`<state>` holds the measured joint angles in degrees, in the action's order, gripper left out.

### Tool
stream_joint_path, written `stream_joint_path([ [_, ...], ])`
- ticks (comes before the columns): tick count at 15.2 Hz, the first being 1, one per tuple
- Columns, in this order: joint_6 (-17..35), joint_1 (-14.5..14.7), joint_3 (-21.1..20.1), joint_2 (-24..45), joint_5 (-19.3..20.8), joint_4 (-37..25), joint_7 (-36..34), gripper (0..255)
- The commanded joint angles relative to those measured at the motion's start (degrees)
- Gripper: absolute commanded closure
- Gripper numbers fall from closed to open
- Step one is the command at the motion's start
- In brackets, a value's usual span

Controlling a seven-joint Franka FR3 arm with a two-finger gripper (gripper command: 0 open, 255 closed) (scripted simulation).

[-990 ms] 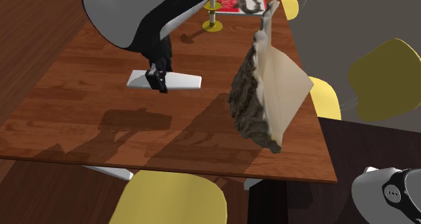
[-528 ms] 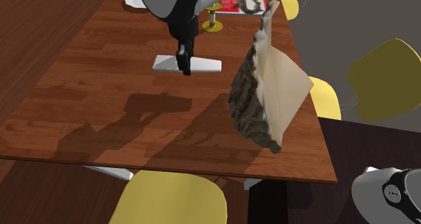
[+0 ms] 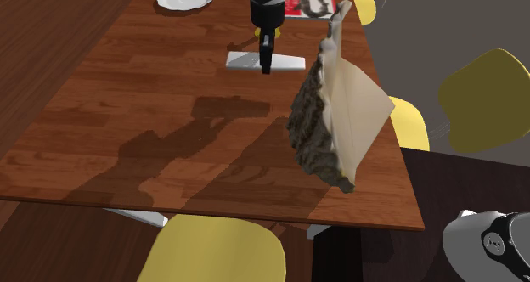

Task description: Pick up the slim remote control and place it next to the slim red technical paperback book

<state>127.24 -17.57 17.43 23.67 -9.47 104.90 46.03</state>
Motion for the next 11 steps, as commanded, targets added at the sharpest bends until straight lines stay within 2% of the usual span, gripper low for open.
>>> stream_joint_path([
  [1, 0.2, -1.7, 0.6, -0.3, -0.2, 0.6, 2.5, 255],
  [11, -1.8, -11.5, 3.2, 2.8, -2.4, -3.8, 15.3, 255],
])
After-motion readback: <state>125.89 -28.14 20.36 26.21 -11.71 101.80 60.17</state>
